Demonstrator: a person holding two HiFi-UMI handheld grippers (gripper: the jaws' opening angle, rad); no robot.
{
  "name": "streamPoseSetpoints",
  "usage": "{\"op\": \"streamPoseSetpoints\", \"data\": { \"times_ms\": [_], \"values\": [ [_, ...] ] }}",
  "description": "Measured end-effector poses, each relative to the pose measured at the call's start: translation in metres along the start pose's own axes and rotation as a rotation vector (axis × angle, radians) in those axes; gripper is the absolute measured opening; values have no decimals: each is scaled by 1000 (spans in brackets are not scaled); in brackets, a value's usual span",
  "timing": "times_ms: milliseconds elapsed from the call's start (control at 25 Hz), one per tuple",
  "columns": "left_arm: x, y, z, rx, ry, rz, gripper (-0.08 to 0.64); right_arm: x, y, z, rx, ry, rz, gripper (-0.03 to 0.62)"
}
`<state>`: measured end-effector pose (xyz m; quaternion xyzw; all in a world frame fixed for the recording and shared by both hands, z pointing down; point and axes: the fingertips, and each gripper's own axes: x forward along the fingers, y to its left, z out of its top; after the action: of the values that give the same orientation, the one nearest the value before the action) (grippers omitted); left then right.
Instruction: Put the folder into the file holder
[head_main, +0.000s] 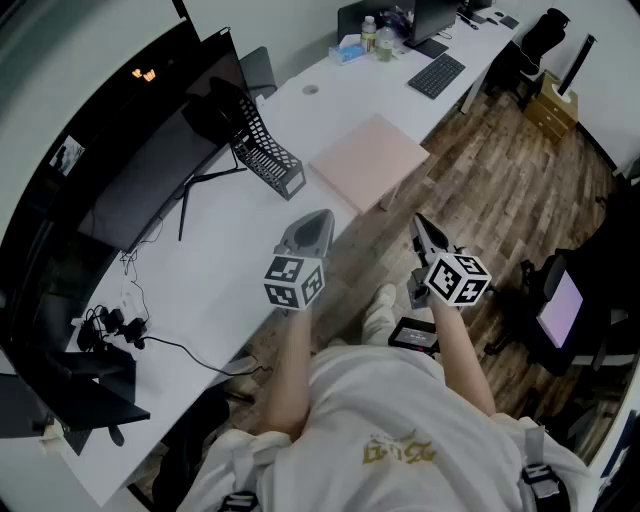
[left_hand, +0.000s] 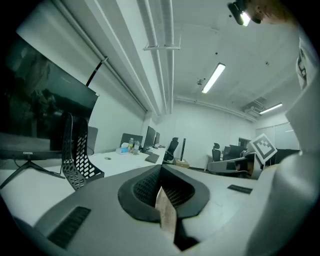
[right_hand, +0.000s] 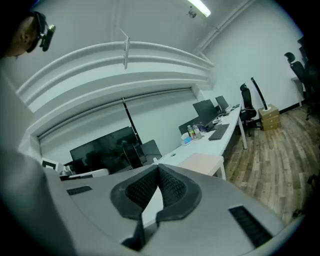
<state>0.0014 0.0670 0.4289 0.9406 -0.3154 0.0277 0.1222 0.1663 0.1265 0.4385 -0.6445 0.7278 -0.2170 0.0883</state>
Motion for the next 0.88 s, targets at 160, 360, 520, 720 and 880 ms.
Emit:
{"op": "streamPoseSetpoints", "data": {
  "times_ms": [160, 360, 520, 720, 880],
  "values": [
    [-2, 4, -4, -15, 6, 7, 18, 1, -3, -5, 25, 6, -5, 12],
    [-3, 11, -5, -17, 12, 18, 18, 3, -4, -8, 42, 10, -1, 12],
    [7, 5, -16, -135, 18, -82, 177, 6, -3, -12, 197, -7, 75, 14],
    [25, 9, -35, -200, 78, -100, 350, 9, -11, -23, 304, 27, 104, 288],
    [45, 14, -39, -193, 103, -97, 347, 9, -43, -25, 350, 17, 37, 287]
  ]
}}
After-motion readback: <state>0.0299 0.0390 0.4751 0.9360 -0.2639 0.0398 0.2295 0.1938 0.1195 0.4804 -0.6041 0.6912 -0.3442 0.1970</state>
